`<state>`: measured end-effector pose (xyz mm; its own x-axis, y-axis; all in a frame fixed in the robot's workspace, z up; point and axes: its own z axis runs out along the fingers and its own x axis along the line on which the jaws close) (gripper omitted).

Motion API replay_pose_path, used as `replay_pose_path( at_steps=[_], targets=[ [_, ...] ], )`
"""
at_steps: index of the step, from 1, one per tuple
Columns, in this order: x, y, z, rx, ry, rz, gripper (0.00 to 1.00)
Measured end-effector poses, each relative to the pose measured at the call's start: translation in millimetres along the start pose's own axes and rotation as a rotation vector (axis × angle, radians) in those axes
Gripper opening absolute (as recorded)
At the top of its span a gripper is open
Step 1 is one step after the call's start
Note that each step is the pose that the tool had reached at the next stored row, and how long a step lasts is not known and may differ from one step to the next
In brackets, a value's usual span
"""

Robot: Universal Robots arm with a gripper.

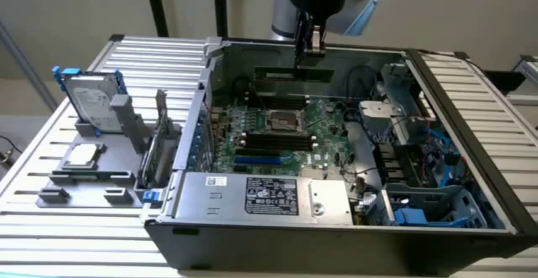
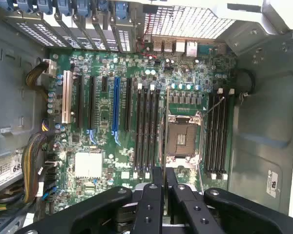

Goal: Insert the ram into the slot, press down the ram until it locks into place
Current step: 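Insert the ram into the slot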

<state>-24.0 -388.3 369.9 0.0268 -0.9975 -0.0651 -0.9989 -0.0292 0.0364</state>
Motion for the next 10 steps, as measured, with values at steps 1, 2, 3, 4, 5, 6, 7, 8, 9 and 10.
replay_pose_path(
  at_steps=[1,2,3,4,5,6,7,8,9,10],
  targets=[
    [0.0,0.0,0.0,0.0,-0.0003,0.0,0.13],
    [0.0,0.0,0.0,0.0,-0.0012,0.0,0.13],
    [0.0,0.0,0.0,0.0001,-0.0021,0.0,0.13],
    [0.0,0.0,0.0,0.0001,-0.0026,0.0,0.13],
    [0.0,0.0,0.0,0.0001,-0.0028,0.0,0.13],
    [0.0,0.0,0.0,0.0001,-0.0031,0.0,0.13],
    [0.0,0.0,0.0,0.0001,-0.0035,0.0,0.13],
    [0.0,0.0,0.0,0.0001,-0.0038,0.0,0.13],
    [0.0,0.0,0.0,0.0001,-0.0041,0.0,0.13],
    [0.0,0.0,0.0,0.0001,-0.0045,0.0,0.13]
  ],
)
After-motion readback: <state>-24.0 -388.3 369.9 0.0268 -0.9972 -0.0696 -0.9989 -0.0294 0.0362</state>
